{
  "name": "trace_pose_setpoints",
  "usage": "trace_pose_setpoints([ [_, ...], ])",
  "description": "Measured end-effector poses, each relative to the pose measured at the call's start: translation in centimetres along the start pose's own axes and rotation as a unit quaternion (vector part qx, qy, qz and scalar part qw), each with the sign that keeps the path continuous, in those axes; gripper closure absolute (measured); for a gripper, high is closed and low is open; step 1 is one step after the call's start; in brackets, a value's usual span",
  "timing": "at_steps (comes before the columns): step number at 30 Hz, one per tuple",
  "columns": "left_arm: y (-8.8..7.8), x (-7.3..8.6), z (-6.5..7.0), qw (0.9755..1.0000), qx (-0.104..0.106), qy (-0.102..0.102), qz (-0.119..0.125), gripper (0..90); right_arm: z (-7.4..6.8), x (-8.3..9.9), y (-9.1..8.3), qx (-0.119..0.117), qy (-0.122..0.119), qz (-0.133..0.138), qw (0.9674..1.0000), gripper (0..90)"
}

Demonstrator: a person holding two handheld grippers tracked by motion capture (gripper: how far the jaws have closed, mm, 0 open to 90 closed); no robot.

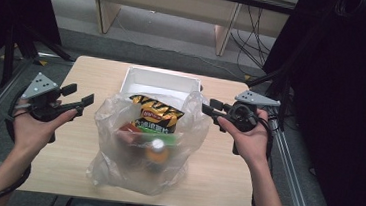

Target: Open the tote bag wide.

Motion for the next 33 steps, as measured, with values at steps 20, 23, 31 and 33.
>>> trace_pose_setpoints([
  [20, 3.8, -1.0, 7.8, 0.9895, 0.107, 0.0, -0.097, 37.8, -2.9, 1.1, 1.1, -0.025, -0.023, -0.038, 0.9987, 59.9],
  [23, 4.2, 0.1, 7.6, 0.9849, 0.107, -0.023, -0.134, 45.8, -3.0, 1.4, 1.3, -0.021, -0.037, -0.046, 0.998, 61.0],
  [31, 3.2, 2.0, 6.9, 0.9803, 0.121, -0.055, -0.147, 57.8, -4.1, 4.0, 1.1, -0.032, -0.054, -0.095, 0.9935, 61.4],
  [33, 2.7, 2.5, 6.8, 0.9775, 0.133, -0.068, -0.149, 57.9, -4.3, 4.6, 1.0, -0.037, -0.053, -0.104, 0.9924, 61.4],
])
Point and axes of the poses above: each handheld gripper's, and its own axes: y roughly forward along the jaws, x roughly out of its underside, z roughly to its right, the point moved 7 cm from there along y, roughly forward along the jaws, and after that the axes turned 14 degrees about x, right-handed, at the moved point
